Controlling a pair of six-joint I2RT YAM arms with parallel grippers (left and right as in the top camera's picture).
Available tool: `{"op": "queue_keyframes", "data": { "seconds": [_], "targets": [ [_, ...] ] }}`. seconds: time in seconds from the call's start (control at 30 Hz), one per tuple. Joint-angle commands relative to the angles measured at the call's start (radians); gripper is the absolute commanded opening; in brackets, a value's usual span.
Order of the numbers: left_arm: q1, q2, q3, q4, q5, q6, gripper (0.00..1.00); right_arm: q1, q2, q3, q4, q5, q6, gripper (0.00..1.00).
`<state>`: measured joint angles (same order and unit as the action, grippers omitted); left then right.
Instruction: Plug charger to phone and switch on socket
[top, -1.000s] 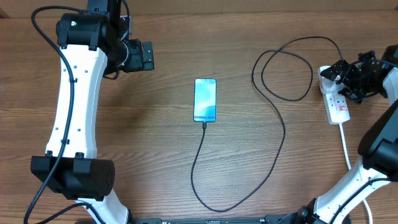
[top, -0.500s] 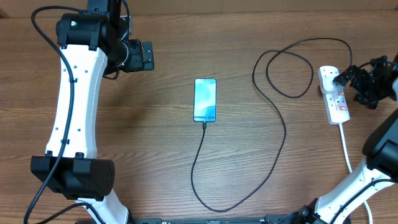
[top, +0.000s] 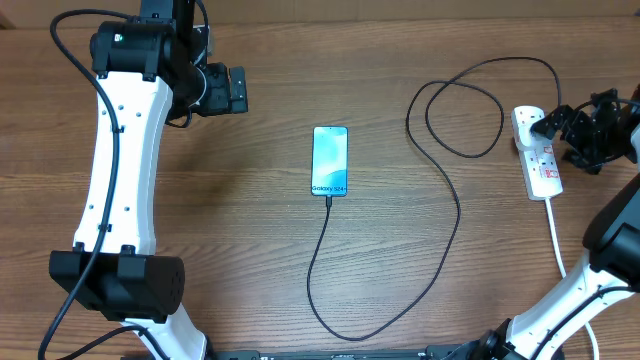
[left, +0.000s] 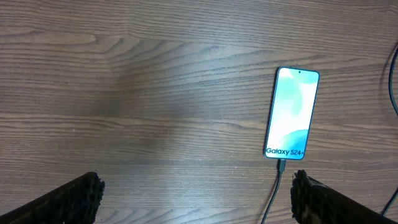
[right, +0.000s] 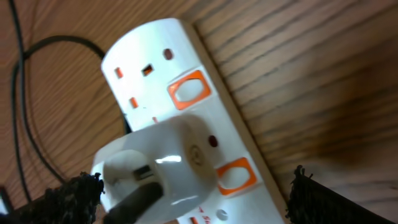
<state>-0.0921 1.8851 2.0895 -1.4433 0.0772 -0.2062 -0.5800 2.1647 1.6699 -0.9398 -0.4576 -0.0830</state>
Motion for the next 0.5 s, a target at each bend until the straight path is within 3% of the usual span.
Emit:
{"op": "queue_keyframes", "data": {
  "seconds": [0.0,0.23,0.47],
  "targets": [
    [-0.009,0.006,0.002,0.005,-0.006,0.012,1.0,0.001,0.009,-0.007,0.014,-0.057,-0.027,0.96],
    [-0.009,0.006,0.002,0.004,-0.007,0.012,1.0,0.006,0.009,-0.008,0.014,-0.06,-0.031,0.81],
    [-0.01,0.006,0.002,0.005,-0.006,0.012,1.0,0.014,0.009,-0.019,0.02,-0.06,-0.031,0.78]
  ]
}}
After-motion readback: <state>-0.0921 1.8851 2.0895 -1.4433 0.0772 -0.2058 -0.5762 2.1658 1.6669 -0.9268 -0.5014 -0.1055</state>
